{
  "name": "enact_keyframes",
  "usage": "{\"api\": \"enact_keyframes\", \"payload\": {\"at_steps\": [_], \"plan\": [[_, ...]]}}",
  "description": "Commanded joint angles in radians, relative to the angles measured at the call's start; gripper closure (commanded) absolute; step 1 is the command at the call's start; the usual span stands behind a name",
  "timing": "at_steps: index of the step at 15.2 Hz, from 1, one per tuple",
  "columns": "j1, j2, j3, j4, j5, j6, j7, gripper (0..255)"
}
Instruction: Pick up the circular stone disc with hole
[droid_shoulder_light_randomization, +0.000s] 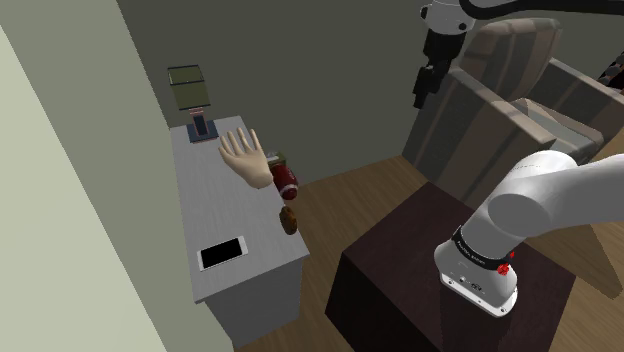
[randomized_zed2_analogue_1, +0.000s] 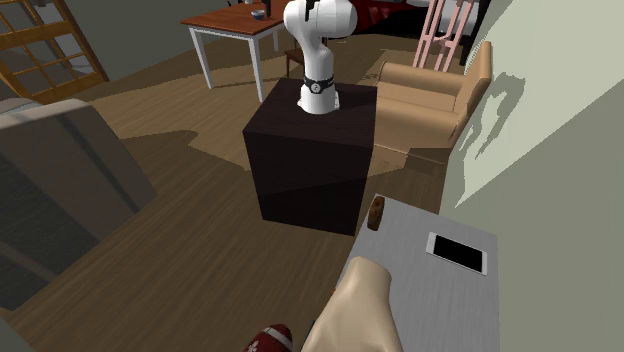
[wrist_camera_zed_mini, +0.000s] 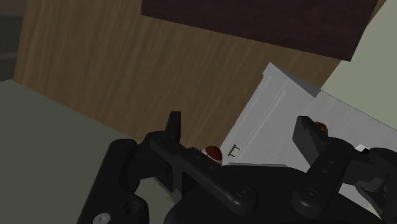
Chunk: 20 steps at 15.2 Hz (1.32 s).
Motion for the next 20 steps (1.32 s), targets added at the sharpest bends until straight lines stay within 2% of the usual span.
{"api": "enact_keyframes", "payload": {"at_steps": [1,11,20], "plan": [[0.0,0.0,0.0,0.0,0.0,0.0,0.0,0],[0.037,0.178,0.116,-0.137,0.125,0.278,0.216,0],[0.066,0.468,0.218,-0.141,0.206,0.553,0.393,0]]}}
